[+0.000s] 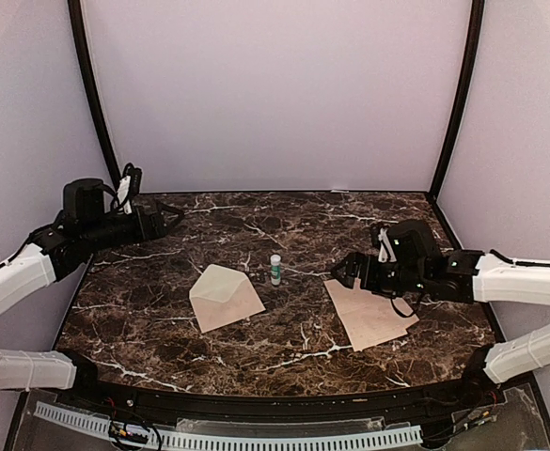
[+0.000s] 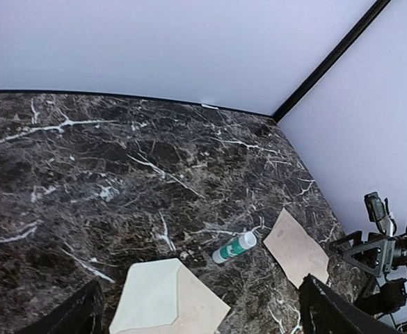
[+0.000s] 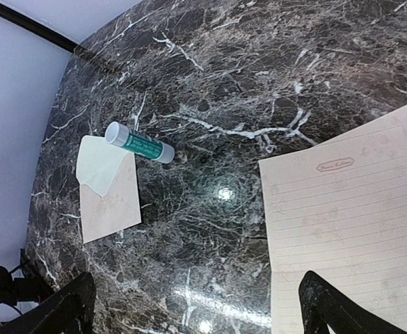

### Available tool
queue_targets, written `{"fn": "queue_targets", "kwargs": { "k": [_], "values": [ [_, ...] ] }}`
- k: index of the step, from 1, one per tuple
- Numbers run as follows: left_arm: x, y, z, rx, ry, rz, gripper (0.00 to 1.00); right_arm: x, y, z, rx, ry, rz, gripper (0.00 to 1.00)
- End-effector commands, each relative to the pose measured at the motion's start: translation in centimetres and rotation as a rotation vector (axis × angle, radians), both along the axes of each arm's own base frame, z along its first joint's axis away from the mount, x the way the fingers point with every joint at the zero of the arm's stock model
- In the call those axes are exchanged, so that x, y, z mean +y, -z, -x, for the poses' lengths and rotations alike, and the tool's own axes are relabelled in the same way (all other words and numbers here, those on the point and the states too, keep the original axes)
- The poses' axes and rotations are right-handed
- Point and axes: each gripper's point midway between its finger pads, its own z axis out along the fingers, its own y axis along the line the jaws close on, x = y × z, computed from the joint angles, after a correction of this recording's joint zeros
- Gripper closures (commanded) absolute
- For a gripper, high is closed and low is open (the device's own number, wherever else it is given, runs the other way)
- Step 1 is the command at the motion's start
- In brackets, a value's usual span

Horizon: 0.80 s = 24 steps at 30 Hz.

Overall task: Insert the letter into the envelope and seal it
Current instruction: Move the letter to the center of the board, then pick up the letter from the center of the board.

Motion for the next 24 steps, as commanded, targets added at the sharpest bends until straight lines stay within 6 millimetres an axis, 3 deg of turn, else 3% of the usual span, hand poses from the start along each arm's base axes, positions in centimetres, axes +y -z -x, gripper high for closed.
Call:
{"fn": "queue_targets", "kwargs": {
  "k": [1, 4, 10, 12, 14, 16, 19, 20, 21, 22, 23, 24],
  "values": [
    [-4.1, 0.3, 1.4, 0.051, 0.047, 0.132, 0.05, -3.3, 0.5, 0.1, -0.017, 0.027, 0.136, 0.02],
    [-6.6, 1.4, 2.2, 0.088, 0.046, 0.127, 0.05, -4.6, 1.2, -0.1, 0.007, 0.017, 0.120, 0.02],
    [-13.6, 3.4, 5.0, 0.147, 0.152, 0.152, 0.06, -8.0, 4.0, -0.6, 0.079, 0.054, 0.075, 0.03],
    [-16.0, 5.0, 5.8, 0.186, 0.185, 0.131, 0.07, -9.1, 5.0, -0.6, 0.103, 0.070, 0.051, 0.04],
    [-18.2, 5.0, 6.7, 0.193, 0.228, 0.148, 0.11, -10.0, 5.6, -0.4, 0.114, 0.083, 0.033, 0.05],
    [-20.8, 7.0, 7.4, 0.248, 0.275, 0.138, 0.17, -10.6, 6.1, -0.2, 0.122, 0.098, 0.029, 0.05],
    [-24.5, 7.2, 9.1, 0.272, 0.357, 0.153, 0.27, -11.3, 7.2, 0.4, 0.141, 0.119, 0.045, 0.05],
    [-25.8, 8.4, 9.7, 0.290, 0.382, 0.135, 0.29, -11.5, 7.6, 0.5, 0.148, 0.125, 0.052, 0.05],
    [-26.7, 8.0, 9.9, 0.290, 0.403, 0.143, 0.30, -11.7, 7.9, 0.7, 0.156, 0.130, 0.057, 0.06],
    [-27.5, 9.5, 10.3, 0.315, 0.417, 0.117, 0.31, -11.8, 8.2, 0.8, 0.162, 0.131, 0.061, 0.06],
    [-28.3, 9.4, 10.4, 0.323, 0.431, 0.123, 0.33, -11.9, 8.4, 0.9, 0.166, 0.136, 0.067, 0.06],
    [-28.9, 10.7, 10.5, 0.347, 0.438, 0.108, 0.35, -12.1, 8.5, 1.0, 0.166, 0.140, 0.074, 0.06]
  ]
}}
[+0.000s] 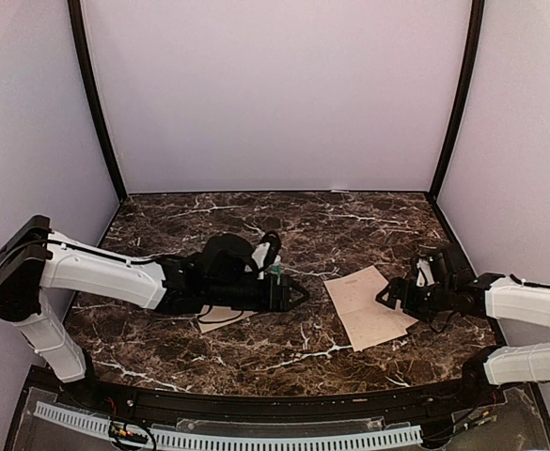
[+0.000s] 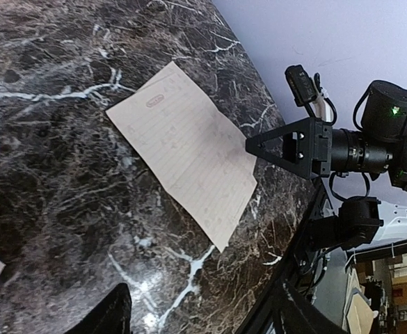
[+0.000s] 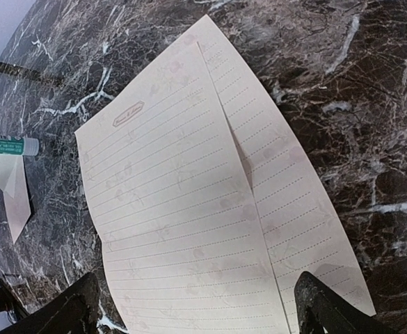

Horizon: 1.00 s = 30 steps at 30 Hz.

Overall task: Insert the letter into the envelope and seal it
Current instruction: Pick up the letter from the center of the board.

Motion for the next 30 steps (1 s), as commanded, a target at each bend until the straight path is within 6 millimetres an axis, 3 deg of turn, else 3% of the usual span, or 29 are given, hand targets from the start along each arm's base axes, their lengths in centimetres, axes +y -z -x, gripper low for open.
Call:
{"fn": "queue_targets", "kwargs": {
  "k": [1, 10, 20, 25, 30],
  "values": [
    [-3.7, -0.5, 0.6, 0.029, 0.061, 0.072, 0.35, -0.3, 0.1, -0.1, -0.028, 0.000, 0.002, 0.06],
    [-6.5, 2.2, 1.2, 0.068, 0.117, 0.046, 0.38, -0.2, 1.2, 0.4, -0.003, -0.017, -0.015, 0.08],
    [-7.1, 5.0, 0.9, 0.061, 0.134, -0.036, 0.39, 2.3, 1.6, 2.5, 0.067, -0.145, -0.144, 0.11],
    [-7.8, 5.9, 1.1, 0.077, 0.164, -0.044, 0.40, 3.3, 0.9, 3.0, 0.067, -0.184, -0.201, 0.12],
    [-8.0, 6.7, 0.8, 0.083, 0.161, -0.055, 0.40, 2.5, -0.3, 1.7, 0.013, -0.127, -0.169, 0.12]
  ]
}}
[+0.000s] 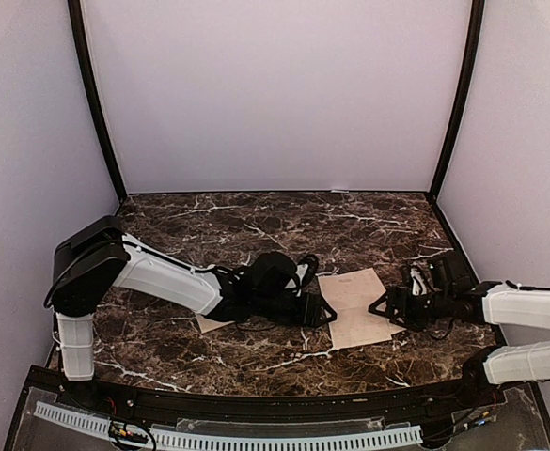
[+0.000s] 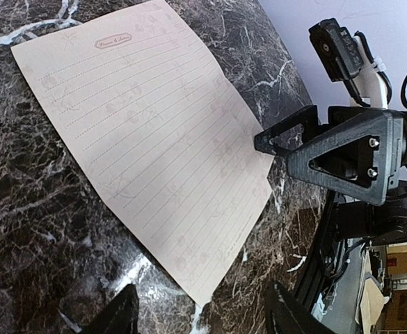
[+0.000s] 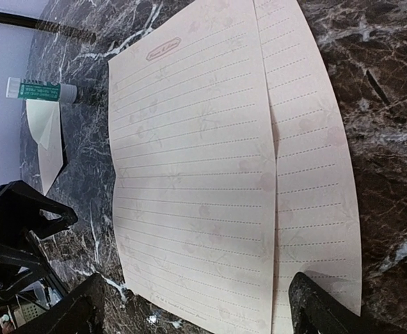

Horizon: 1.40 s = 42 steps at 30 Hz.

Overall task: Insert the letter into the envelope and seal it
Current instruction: Pick up the letter from the center of the board.

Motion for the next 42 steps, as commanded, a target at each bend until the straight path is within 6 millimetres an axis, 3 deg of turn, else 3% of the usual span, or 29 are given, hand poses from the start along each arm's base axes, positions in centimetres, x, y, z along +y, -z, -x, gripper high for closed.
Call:
{"fn": "queue_targets", "kwargs": {
  "k": [1, 5, 10, 19, 22, 33, 42],
  "values": [
    [-0.5, -0.3, 0.0, -0.007, 0.021, -0.005, 0.40, -0.4, -1.4, -1.1, -0.051, 0.042, 0.000, 0.13],
    [-0.3, 0.7, -0.7, 0.028, -0.007, -0.020, 0.41, -0.8, -1.6, -1.7, -0.058, 0.067, 0.009, 0.16],
    [-0.7, 0.9, -1.2, 0.045, -0.014, 0.001, 0.43, -1.1, -0.5, -1.8, -0.032, 0.075, 0.035, 0.20],
    [-1.4, 2.4, -1.4, 0.064, -0.004, -0.010, 0.53, -0.3, 0.0, -1.9, -0.022, 0.044, 0.003, 0.27],
    [-1.7, 2.9, -1.3, 0.076, 0.006, -0.013, 0.59, 0.2, 0.4, -1.6, 0.001, 0.028, -0.025, 0.32],
    [-1.8, 4.3, -1.1, 0.099, 0.020, -0.037, 0.60, 1.5, 0.2, -1.5, 0.006, 0.014, -0.129, 0.49],
    [-1.8, 4.7, -0.9, 0.105, 0.029, -0.043, 0.61, 1.8, -0.3, -1.6, 0.009, 0.025, -0.165, 0.69]
  ]
}}
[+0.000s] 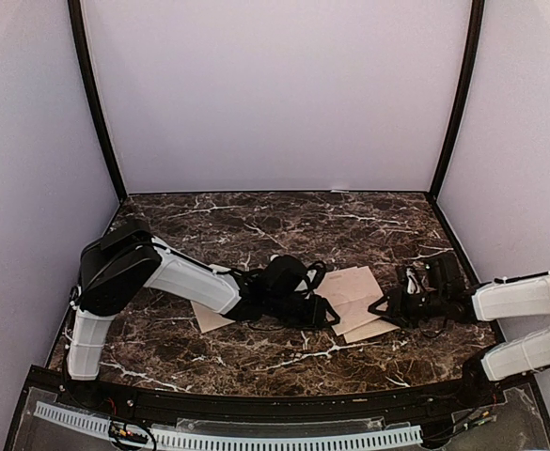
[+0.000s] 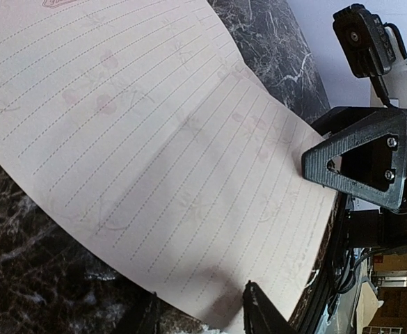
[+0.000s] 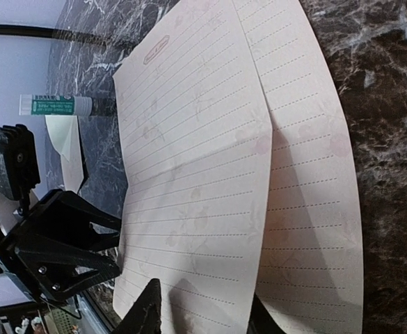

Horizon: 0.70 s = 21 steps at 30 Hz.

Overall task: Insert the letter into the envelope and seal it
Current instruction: Pick up the letter from the center of the board.

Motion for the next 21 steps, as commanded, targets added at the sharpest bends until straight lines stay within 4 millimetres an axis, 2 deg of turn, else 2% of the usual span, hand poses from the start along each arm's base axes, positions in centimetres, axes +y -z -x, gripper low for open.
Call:
{"fn": "queue_targets", "kwargs": {
  "k": [1, 10, 15, 19, 21],
  "values": [
    [0.2, 1.0, 0.2, 0.018, 0.015, -0.030, 0.60, 0.3, -1.0, -0.3, -0.036, 0.007, -0.053, 0.72],
    [0.1, 0.8, 0.2, 0.018, 0.019, -0.024, 0.61, 0.7, -2.4, -0.4, -0.066, 0.005, -0.095, 1.00],
    [-0.3, -0.1, 0.1, 0.004, 0.023, -0.004, 0.60, 0.6, -3.0, -0.5, -0.086, 0.009, -0.098, 1.00],
    [-0.3, -2.3, -0.5, -0.052, 0.016, 0.017, 0.57, 0.5, -3.7, -0.5, -0.111, 0.010, -0.097, 1.00],
    [-0.2, -4.1, -0.9, -0.097, 0.013, 0.025, 0.54, 0.5, -4.3, -0.5, -0.134, 0.008, -0.104, 1.00]
  ]
}}
